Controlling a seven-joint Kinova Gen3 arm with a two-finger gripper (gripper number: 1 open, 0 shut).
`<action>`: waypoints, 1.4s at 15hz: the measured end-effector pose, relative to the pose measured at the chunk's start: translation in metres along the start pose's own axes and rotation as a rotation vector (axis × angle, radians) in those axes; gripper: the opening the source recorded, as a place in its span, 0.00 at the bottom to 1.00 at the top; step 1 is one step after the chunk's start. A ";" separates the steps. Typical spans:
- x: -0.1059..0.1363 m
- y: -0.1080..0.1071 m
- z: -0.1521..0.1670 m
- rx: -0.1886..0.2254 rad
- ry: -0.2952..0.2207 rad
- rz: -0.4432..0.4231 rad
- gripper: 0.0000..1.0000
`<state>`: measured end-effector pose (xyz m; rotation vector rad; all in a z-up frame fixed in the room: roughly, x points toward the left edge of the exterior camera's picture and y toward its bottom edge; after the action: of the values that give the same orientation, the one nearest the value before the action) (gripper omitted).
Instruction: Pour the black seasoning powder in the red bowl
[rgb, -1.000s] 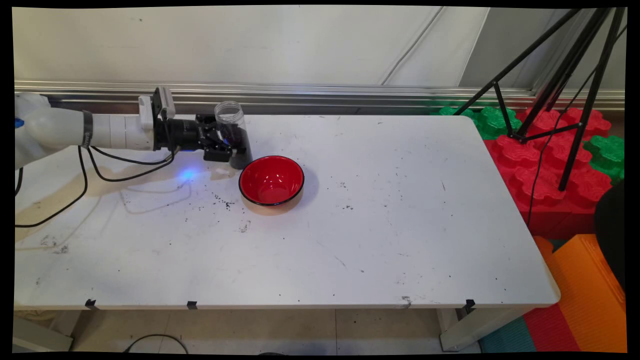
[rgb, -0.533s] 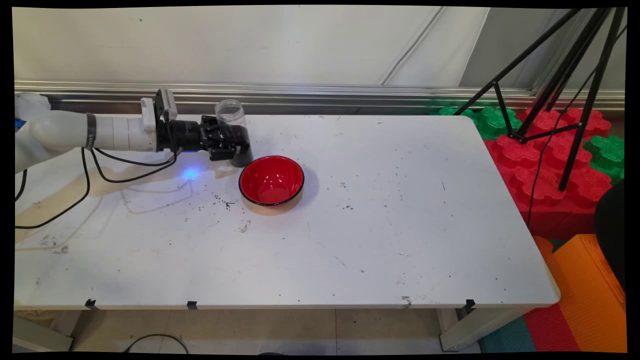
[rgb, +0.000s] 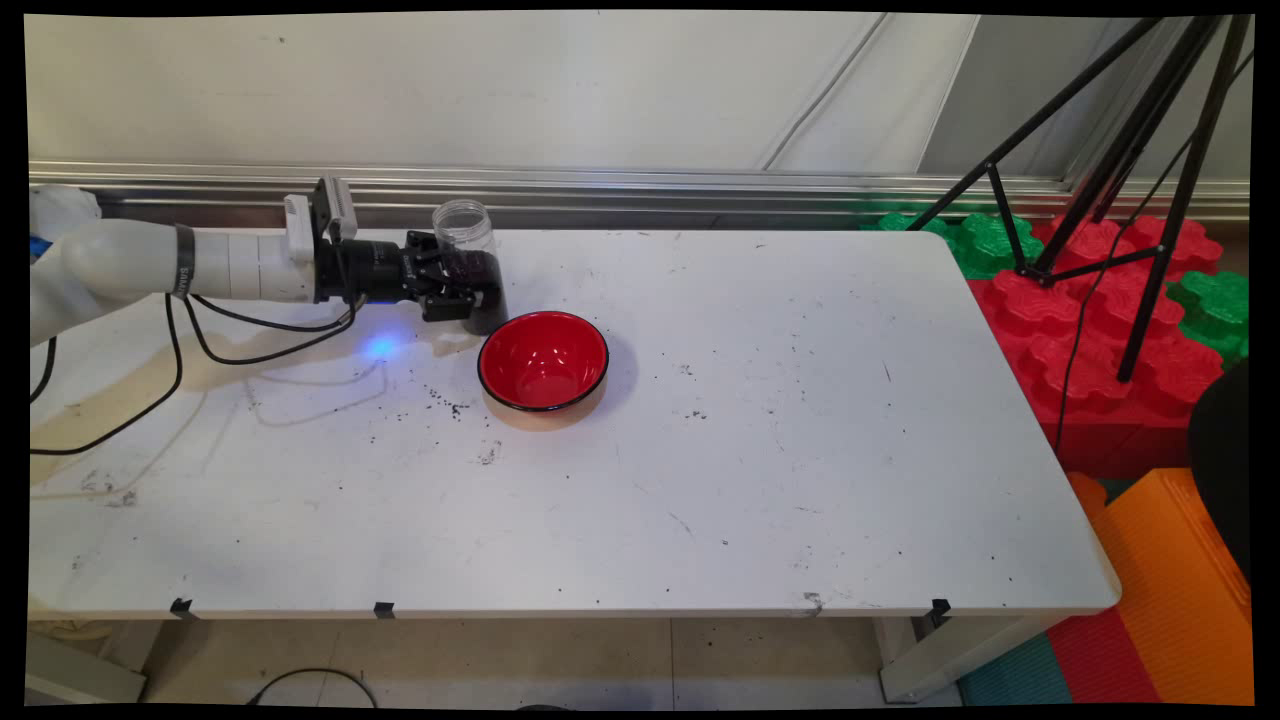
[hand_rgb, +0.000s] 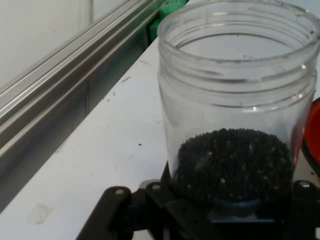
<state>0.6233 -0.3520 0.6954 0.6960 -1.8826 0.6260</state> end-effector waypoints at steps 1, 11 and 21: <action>0.003 0.000 0.000 -0.001 -0.001 0.008 0.00; 0.051 0.002 0.010 -0.013 0.028 0.164 0.00; 0.078 0.011 0.020 -0.030 -0.004 0.488 0.00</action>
<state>0.5765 -0.3725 0.7590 0.2104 -2.0748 0.8982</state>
